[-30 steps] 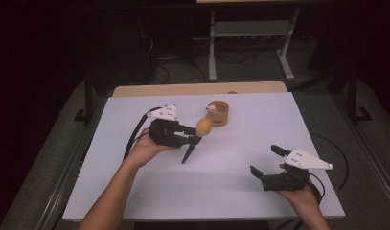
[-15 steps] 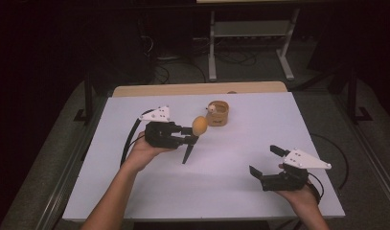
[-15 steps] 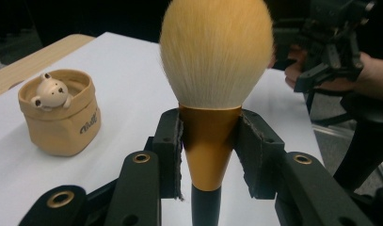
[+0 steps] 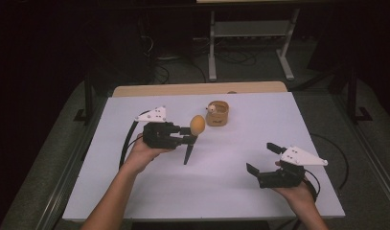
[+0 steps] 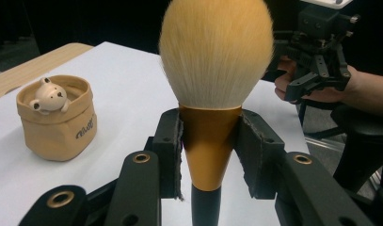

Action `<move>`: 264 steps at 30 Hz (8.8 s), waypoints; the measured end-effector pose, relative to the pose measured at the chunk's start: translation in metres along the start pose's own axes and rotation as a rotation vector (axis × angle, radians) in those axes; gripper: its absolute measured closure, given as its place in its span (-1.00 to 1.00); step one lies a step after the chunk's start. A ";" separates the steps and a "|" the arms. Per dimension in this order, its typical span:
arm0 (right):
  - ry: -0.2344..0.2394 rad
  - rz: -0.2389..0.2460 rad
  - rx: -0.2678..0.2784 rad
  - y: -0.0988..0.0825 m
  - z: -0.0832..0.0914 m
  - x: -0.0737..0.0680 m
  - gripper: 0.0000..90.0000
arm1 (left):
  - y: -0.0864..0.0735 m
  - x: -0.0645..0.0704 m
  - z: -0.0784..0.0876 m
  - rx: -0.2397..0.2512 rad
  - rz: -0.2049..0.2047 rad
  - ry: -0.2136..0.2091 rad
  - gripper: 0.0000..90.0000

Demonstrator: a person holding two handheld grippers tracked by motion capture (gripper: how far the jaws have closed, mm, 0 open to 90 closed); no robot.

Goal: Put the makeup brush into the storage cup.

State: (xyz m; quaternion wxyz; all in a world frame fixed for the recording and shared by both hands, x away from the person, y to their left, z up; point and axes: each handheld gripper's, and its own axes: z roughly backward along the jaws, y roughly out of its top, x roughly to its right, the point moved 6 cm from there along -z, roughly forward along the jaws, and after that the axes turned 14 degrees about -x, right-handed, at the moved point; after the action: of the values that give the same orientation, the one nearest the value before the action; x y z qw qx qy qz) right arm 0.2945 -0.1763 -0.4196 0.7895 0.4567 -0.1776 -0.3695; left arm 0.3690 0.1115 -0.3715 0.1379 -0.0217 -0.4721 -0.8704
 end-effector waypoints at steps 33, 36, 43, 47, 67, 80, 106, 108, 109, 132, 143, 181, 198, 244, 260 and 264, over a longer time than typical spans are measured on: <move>0.084 0.002 0.060 0.045 -0.030 -0.007 -1.00 | 0.003 0.005 0.008 0.058 0.003 -0.022 0.39; 0.093 0.013 0.067 0.048 -0.034 -0.008 -1.00 | 0.003 0.005 0.008 0.062 0.003 -0.023 0.39; 0.126 0.023 0.065 0.056 -0.043 -0.016 -1.00 | 0.004 0.006 0.008 0.066 0.002 -0.024 0.39; 0.147 0.030 0.063 0.060 -0.050 -0.021 -1.00 | 0.004 0.006 0.009 0.076 0.005 -0.029 0.39; 0.250 0.058 0.060 0.076 -0.084 -0.047 -1.00 | 0.005 0.007 0.005 0.086 0.000 -0.020 0.39; 0.288 0.074 0.063 0.082 -0.102 -0.062 -1.00 | 0.005 0.008 0.002 0.100 0.004 -0.016 0.39; 0.353 0.055 0.018 0.076 -0.109 -0.075 -0.50 | 0.005 0.012 -0.008 0.128 0.014 -0.032 0.39; 0.351 0.054 0.024 0.076 -0.109 -0.076 -0.45 | 0.005 0.013 -0.009 0.126 0.012 -0.030 0.39; 0.358 0.048 0.023 0.077 -0.109 -0.077 -0.36 | 0.005 0.013 -0.009 0.126 0.014 -0.031 0.39; 0.336 0.044 0.025 0.076 -0.109 -0.081 0.33 | 0.003 0.013 -0.012 0.134 0.022 -0.028 0.39; 0.335 0.050 0.018 0.076 -0.109 -0.081 0.48 | 0.002 0.012 -0.012 0.131 0.022 -0.027 0.39; 0.283 0.037 -0.002 0.073 -0.108 -0.073 0.56 | -0.005 0.010 0.002 0.097 0.005 -0.028 -0.07; 0.259 0.040 -0.004 0.072 -0.103 -0.064 0.56 | -0.022 0.016 0.015 0.103 0.033 0.045 -0.40; 0.200 0.040 -0.005 0.072 -0.097 -0.044 0.56 | -0.106 0.043 0.065 0.128 0.115 0.244 -0.76; 0.160 0.004 -0.013 0.074 -0.097 -0.027 0.56 | -0.117 0.047 0.066 0.148 0.153 0.246 -0.76; 0.158 -0.009 -0.017 0.074 -0.098 -0.023 0.56 | -0.117 0.047 0.066 0.156 0.156 0.246 -0.76</move>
State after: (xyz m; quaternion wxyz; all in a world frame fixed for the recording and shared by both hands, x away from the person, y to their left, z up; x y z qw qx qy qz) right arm 0.3706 -0.0782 -0.4062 0.8032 0.4785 -0.1096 -0.3375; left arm 0.2874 0.2162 -0.4222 0.2633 0.0593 -0.5145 -0.8139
